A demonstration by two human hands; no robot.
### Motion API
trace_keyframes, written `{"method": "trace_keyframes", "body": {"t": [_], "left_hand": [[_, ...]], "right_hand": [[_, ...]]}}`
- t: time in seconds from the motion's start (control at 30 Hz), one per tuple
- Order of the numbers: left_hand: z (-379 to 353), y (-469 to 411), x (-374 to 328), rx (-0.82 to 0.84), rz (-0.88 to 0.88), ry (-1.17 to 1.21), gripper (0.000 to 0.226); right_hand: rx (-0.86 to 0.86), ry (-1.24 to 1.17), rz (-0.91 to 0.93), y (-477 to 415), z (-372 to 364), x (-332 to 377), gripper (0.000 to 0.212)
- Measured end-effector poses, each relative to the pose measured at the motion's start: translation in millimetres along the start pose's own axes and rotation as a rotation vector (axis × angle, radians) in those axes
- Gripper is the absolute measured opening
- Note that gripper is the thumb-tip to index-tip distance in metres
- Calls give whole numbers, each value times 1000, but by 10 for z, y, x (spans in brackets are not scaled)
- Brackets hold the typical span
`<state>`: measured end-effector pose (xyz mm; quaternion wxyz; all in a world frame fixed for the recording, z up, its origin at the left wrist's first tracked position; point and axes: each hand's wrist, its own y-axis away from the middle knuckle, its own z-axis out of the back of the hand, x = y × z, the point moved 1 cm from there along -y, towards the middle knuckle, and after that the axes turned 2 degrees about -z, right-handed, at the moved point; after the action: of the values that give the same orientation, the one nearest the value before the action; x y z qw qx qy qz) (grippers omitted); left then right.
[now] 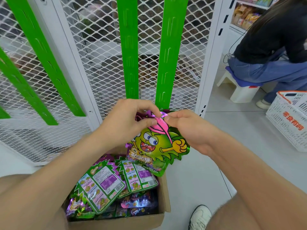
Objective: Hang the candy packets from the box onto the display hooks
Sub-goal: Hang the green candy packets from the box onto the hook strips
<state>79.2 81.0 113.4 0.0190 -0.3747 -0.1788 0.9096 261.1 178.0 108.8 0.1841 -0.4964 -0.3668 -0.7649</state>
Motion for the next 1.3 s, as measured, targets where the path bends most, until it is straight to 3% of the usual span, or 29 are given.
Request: {"method": "trace_keyframes", "body": {"t": [0.23,0.33,0.47,0.57,0.67,0.87,1.1,1.23,1.3], "left_hand": [[3,-17,30,14,-21,0,11],[-14,-24,28,-12,11,-1,11],[-66,-40,24,-38,75,108,13],[-83,-28,30,-10,116,136,16],[-81,-24,81,5,141,164,18],[-37,-10,84,54,170,256,15],[5,-51,31,106,310,393,32],[-74,-95,-58,87,174,327,5],[-118,-115,-103,101,71,310,22]], "right_hand": [[-111,23,24,-5,-68,-38,33],[-307,57,198,60,-68,26,9],[-531,198,428,61,-79,8,19],[-544,451,525,85,-176,-57,15],[-538,553,575,139,-253,-62,18],[-574,575,612,107,-317,-156,25],[-593,607,592,79,-179,-255,7],[-471,726,564,110,-63,-254,3],[-441,742,608,149,-4,-235,5]]}}
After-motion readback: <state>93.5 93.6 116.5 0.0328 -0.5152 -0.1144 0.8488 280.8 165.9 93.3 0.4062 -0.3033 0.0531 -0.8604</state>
